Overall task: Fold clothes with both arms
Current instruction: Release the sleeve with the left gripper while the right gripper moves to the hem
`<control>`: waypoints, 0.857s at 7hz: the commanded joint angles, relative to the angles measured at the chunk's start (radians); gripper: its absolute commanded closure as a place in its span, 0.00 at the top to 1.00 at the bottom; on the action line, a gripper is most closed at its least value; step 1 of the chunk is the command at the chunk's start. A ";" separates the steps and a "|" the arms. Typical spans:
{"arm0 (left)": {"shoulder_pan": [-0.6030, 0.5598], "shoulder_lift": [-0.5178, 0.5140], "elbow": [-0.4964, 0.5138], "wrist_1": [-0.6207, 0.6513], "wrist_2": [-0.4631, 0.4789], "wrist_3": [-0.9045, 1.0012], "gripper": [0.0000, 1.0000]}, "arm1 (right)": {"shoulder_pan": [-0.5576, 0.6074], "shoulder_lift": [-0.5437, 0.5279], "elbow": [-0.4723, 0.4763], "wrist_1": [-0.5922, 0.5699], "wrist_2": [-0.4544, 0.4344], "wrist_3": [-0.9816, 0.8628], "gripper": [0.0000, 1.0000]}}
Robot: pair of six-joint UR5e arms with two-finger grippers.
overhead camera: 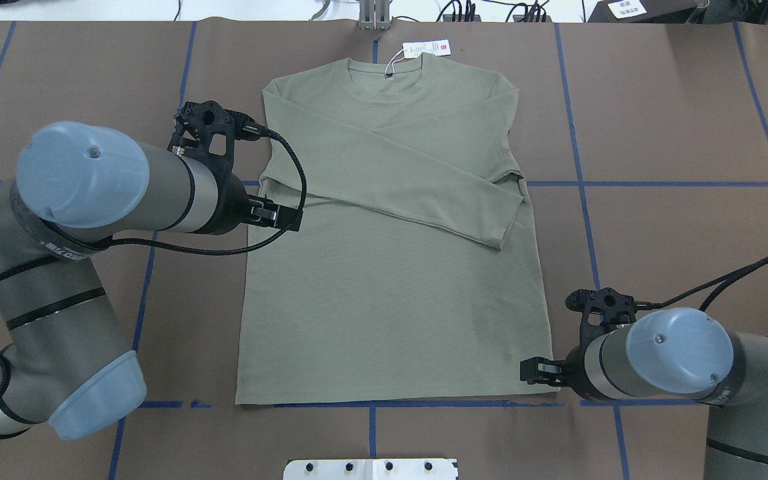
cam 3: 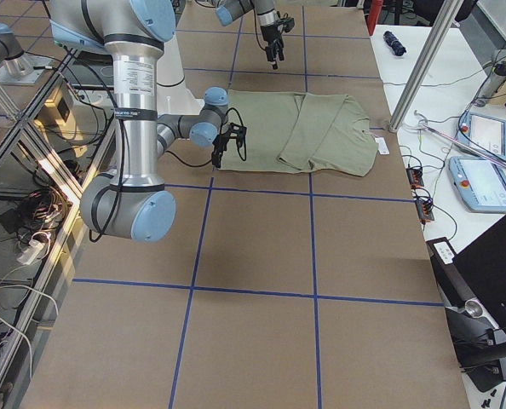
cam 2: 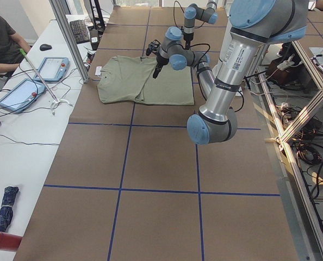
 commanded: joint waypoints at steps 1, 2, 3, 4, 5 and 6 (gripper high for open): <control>0.005 -0.001 0.000 -0.001 0.001 -0.004 0.99 | -0.010 0.020 -0.066 0.027 0.001 -0.011 0.95; 0.006 -0.001 0.000 -0.002 0.001 -0.005 0.99 | -0.011 0.020 -0.085 0.045 0.001 -0.011 0.95; 0.006 -0.001 0.000 -0.002 0.001 -0.005 0.99 | -0.011 0.020 -0.097 0.071 0.002 -0.009 0.91; 0.006 -0.001 0.000 -0.002 0.001 -0.005 0.99 | -0.011 0.021 -0.108 0.073 0.002 -0.009 0.84; 0.006 -0.001 0.000 -0.002 0.001 -0.005 0.99 | -0.011 0.020 -0.111 0.076 0.004 -0.009 0.75; 0.006 -0.001 0.000 -0.002 0.001 -0.005 0.99 | -0.008 0.020 -0.104 0.078 0.005 -0.009 0.52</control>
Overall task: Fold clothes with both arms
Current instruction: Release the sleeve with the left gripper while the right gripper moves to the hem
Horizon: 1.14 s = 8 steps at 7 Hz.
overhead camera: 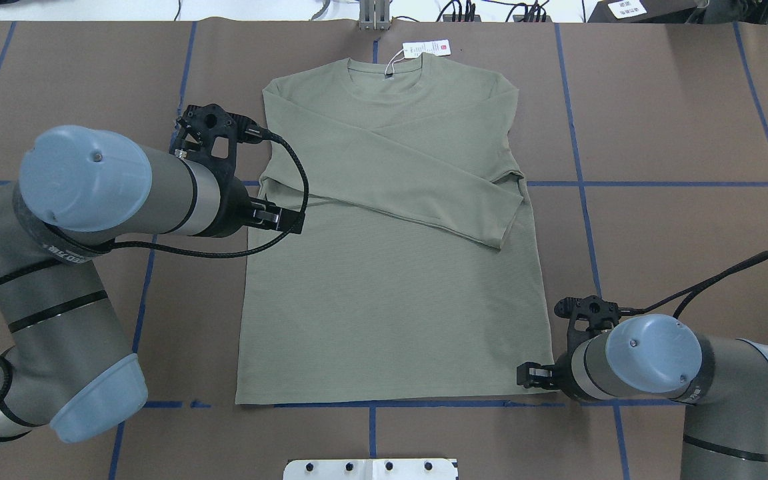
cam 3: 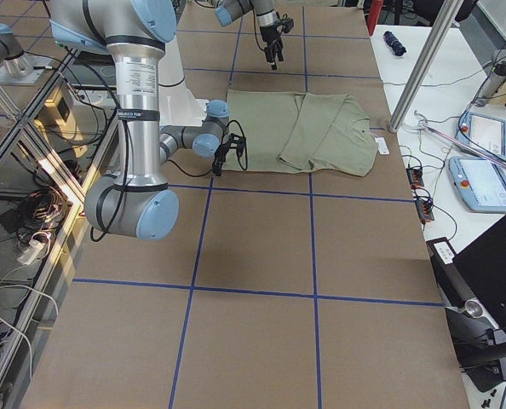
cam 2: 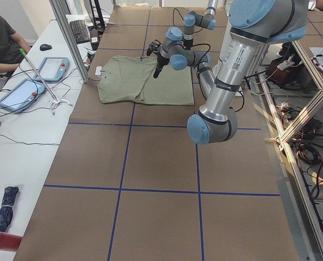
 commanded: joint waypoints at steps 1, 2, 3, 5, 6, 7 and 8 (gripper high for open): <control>0.000 0.000 0.000 0.000 0.000 0.000 0.99 | 0.004 -0.002 0.007 0.004 0.006 0.000 0.34; 0.000 0.002 0.000 0.000 0.000 0.001 0.99 | 0.004 -0.002 0.009 0.004 0.006 0.000 0.16; 0.000 0.002 0.001 -0.002 0.000 0.001 0.99 | 0.007 -0.003 0.022 0.002 0.009 0.000 0.13; 0.002 0.002 0.003 -0.002 0.000 0.001 0.99 | 0.010 -0.003 0.035 0.002 0.009 0.000 0.02; 0.002 0.002 0.008 -0.002 0.000 0.001 0.99 | 0.010 -0.003 0.052 0.001 0.006 0.006 0.00; 0.008 0.008 0.009 -0.002 -0.002 -0.018 0.99 | 0.012 -0.006 0.073 -0.001 -0.001 0.012 0.00; 0.055 0.037 0.008 -0.003 0.000 -0.116 0.99 | 0.022 -0.008 0.088 -0.001 -0.001 0.014 0.00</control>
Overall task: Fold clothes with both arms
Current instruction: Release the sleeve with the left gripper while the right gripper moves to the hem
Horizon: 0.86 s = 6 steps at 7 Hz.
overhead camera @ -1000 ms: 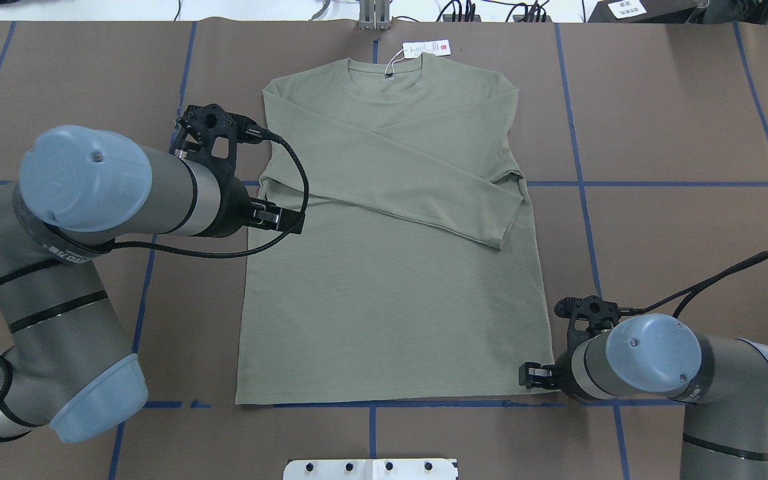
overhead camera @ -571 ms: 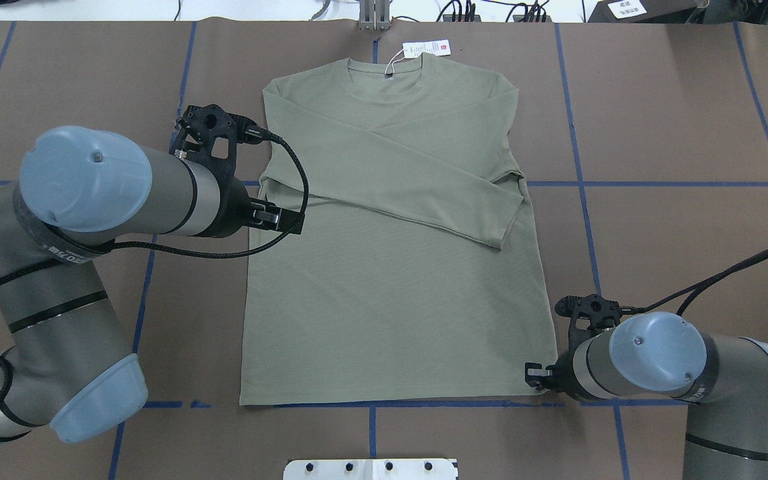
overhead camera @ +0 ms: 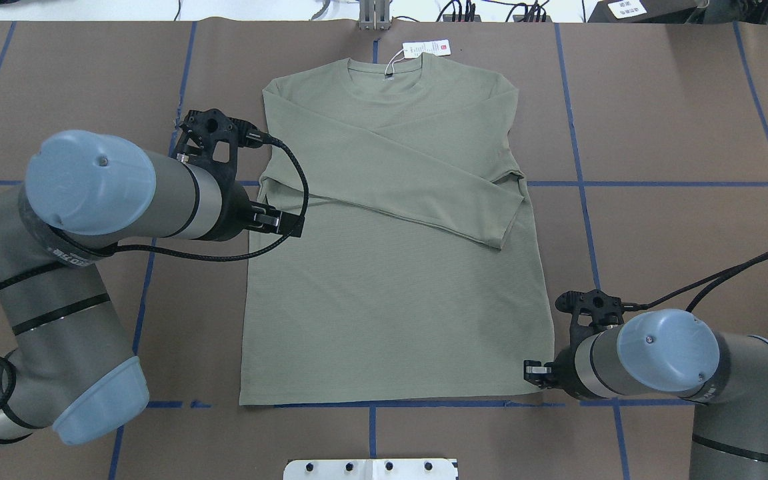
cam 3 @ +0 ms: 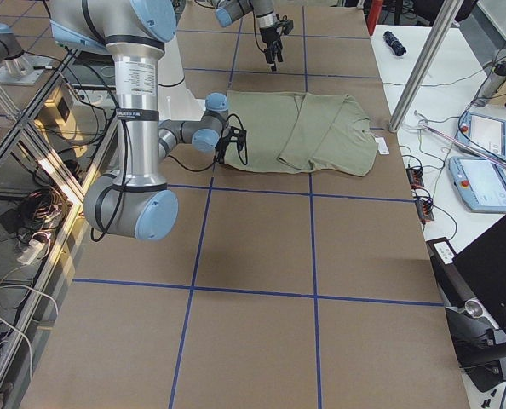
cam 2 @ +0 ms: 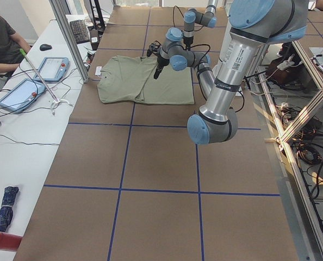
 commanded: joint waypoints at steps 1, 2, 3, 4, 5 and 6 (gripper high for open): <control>0.109 0.051 -0.007 -0.003 0.008 -0.205 0.98 | 0.024 -0.008 0.036 -0.002 0.000 0.005 0.00; 0.198 0.087 -0.014 -0.003 0.016 -0.355 0.95 | 0.041 -0.008 0.043 -0.001 0.002 0.004 0.00; 0.278 0.105 -0.014 -0.001 0.063 -0.460 0.94 | 0.047 -0.007 0.055 -0.001 0.002 0.004 0.00; 0.334 0.124 -0.011 0.003 0.100 -0.519 0.93 | 0.056 -0.007 0.061 -0.001 0.002 0.005 0.00; 0.354 0.157 -0.012 0.003 0.102 -0.550 0.93 | 0.061 -0.005 0.061 -0.001 0.003 0.004 0.00; 0.366 0.174 -0.009 0.005 0.103 -0.561 0.93 | 0.062 -0.004 0.061 -0.001 0.002 0.004 0.00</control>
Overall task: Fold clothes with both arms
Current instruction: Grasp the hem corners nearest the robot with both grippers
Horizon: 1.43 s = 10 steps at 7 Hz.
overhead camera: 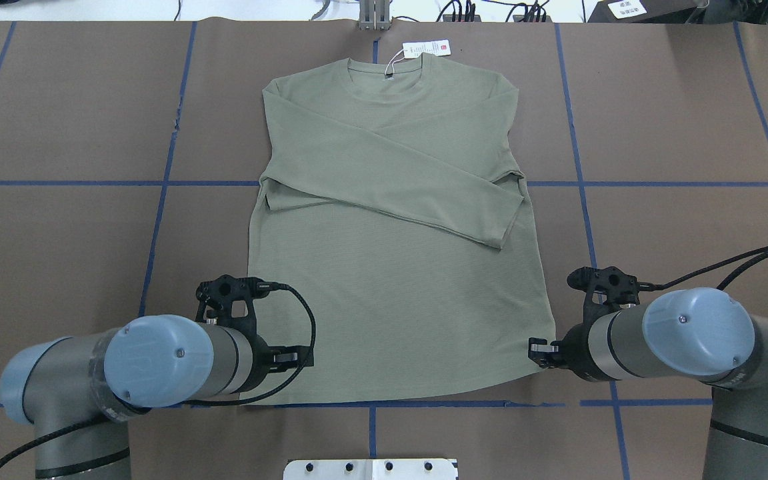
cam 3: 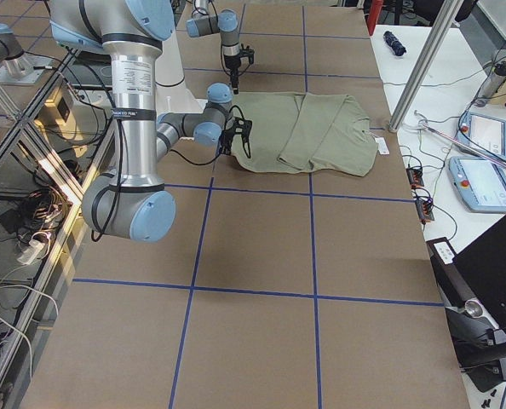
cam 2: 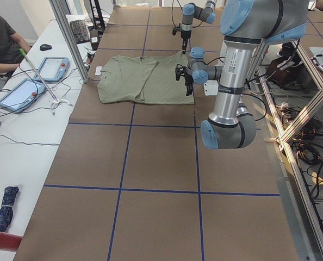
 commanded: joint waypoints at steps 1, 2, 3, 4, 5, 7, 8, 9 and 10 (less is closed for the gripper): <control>0.031 0.036 0.008 0.002 0.007 -0.031 0.93 | 0.006 0.000 0.003 0.000 -0.001 0.000 0.00; 0.032 0.039 0.014 0.003 0.007 -0.033 0.92 | 0.010 -0.001 0.003 0.000 0.001 0.000 0.00; 0.032 0.052 0.014 0.002 0.009 -0.033 0.85 | 0.010 0.000 0.001 0.000 0.001 0.000 0.00; 0.036 0.053 0.022 0.002 0.030 -0.031 0.82 | 0.012 -0.001 0.003 0.000 0.001 0.000 0.00; 0.041 0.054 0.024 0.002 0.035 -0.033 0.79 | 0.013 0.000 0.003 0.000 0.001 0.000 0.00; 0.041 0.054 0.027 0.002 0.035 -0.033 0.66 | 0.015 -0.003 0.003 0.000 0.001 0.000 0.00; 0.048 0.051 0.051 0.002 0.035 -0.033 0.61 | 0.013 -0.004 0.001 0.000 0.001 0.000 0.00; 0.050 0.048 0.051 0.002 0.035 -0.034 0.56 | 0.015 -0.004 0.001 0.000 0.001 0.000 0.00; 0.048 0.047 0.051 0.002 0.035 -0.040 0.50 | 0.015 -0.006 0.001 0.000 0.001 0.000 0.00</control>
